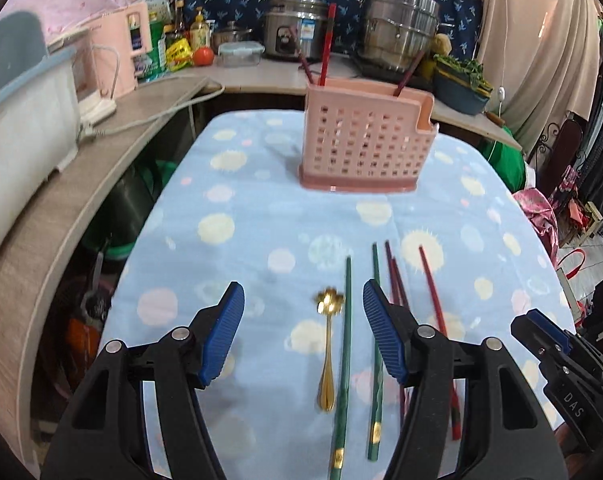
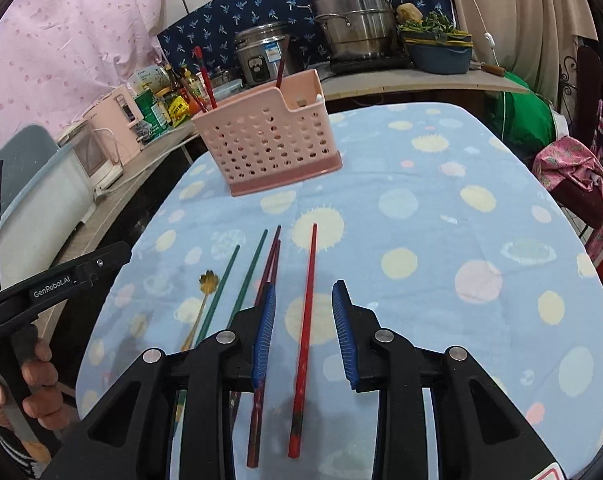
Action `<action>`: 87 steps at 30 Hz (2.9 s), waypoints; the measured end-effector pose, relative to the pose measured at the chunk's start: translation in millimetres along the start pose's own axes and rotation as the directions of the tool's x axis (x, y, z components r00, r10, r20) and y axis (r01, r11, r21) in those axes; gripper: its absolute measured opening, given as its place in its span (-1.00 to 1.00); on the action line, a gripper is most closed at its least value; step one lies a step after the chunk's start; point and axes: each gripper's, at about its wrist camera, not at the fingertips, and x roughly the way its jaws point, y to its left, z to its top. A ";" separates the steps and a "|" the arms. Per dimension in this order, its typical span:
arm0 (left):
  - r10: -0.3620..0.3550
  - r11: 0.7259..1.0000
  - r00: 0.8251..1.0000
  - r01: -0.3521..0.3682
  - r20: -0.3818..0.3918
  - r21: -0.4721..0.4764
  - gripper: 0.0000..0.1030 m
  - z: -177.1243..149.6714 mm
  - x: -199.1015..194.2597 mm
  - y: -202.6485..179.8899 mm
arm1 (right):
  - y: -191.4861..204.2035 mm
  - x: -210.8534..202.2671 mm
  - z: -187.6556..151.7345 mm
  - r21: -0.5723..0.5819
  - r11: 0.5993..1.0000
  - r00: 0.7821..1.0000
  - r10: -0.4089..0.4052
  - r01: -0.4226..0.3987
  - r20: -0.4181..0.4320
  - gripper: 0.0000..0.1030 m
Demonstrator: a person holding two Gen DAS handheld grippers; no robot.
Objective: Organize utensils
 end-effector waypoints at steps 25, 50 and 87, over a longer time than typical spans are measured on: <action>-0.043 0.999 0.981 0.042 -0.187 -0.009 0.14 -97.1 19.0 1.7 | 14.8 21.6 -84.0 -0.072 0.996 0.992 -0.056 0.048 -0.116 -0.43; -0.026 0.994 0.982 0.045 -0.185 0.098 -0.61 -118.4 17.1 -19.8 | 11.0 18.2 -91.2 -0.100 0.990 0.991 -0.107 0.099 -0.082 -0.86; -0.160 0.987 0.986 0.161 -0.051 0.016 -0.87 -55.1 -54.3 -14.8 | 7.5 -43.7 -46.9 -0.035 0.999 0.999 -0.029 0.031 0.035 -0.86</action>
